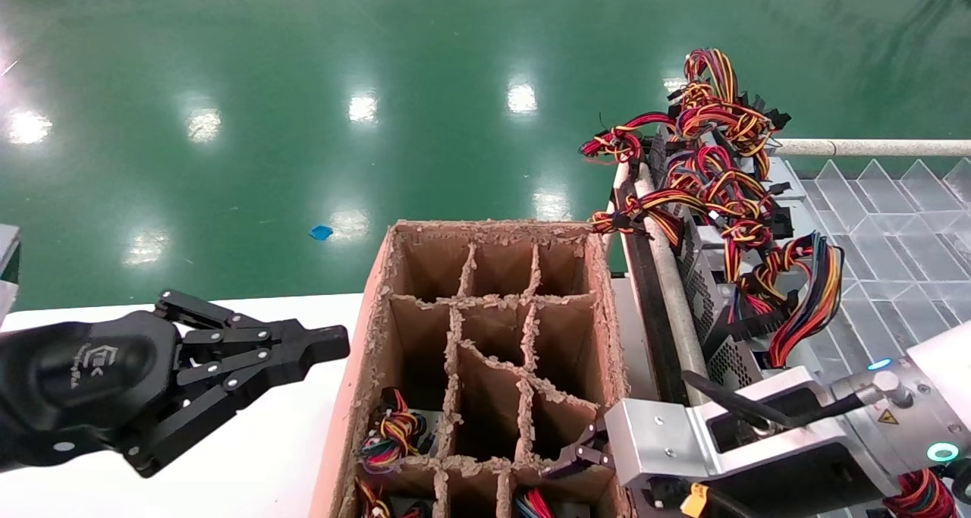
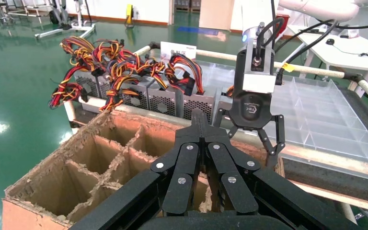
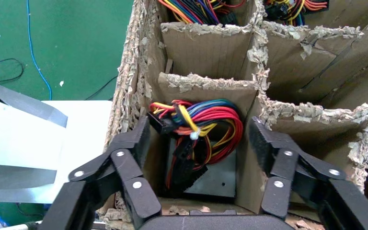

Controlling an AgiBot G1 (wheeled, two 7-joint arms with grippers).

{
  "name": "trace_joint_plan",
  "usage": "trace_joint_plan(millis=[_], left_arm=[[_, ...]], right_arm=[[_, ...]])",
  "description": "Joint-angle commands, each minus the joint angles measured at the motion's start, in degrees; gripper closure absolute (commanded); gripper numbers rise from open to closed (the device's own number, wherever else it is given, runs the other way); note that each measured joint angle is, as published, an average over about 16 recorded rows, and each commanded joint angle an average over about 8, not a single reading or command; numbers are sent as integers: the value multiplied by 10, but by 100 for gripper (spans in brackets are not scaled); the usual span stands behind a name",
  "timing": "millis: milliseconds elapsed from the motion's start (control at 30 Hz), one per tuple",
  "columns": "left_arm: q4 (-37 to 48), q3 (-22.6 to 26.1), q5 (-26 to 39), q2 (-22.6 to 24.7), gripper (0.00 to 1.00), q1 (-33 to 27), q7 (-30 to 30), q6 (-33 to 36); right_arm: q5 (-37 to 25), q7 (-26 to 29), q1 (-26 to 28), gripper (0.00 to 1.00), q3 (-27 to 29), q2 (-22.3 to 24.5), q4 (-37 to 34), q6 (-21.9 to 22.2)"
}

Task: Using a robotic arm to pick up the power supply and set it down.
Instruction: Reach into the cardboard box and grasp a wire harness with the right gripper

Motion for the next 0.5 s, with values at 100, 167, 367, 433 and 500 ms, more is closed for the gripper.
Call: trace_joint_plan(millis=[100, 167, 367, 433, 500], left_arm=[[0, 0, 0, 0, 100, 0, 0, 0], [0, 0, 0, 0, 100, 0, 0, 0], [0, 0, 0, 0, 100, 0, 0, 0], [0, 0, 0, 0, 100, 0, 0, 0], [0, 0, 0, 0, 100, 0, 0, 0]], right_arm=[[0, 0, 0, 100, 0, 0, 1, 1], [0, 0, 0, 100, 0, 1, 2, 2], [3, 0, -3, 100, 2, 5, 5, 6], [6, -1, -5, 100, 3, 7, 6, 8], [9, -3, -8, 100, 5, 9, 5, 10]])
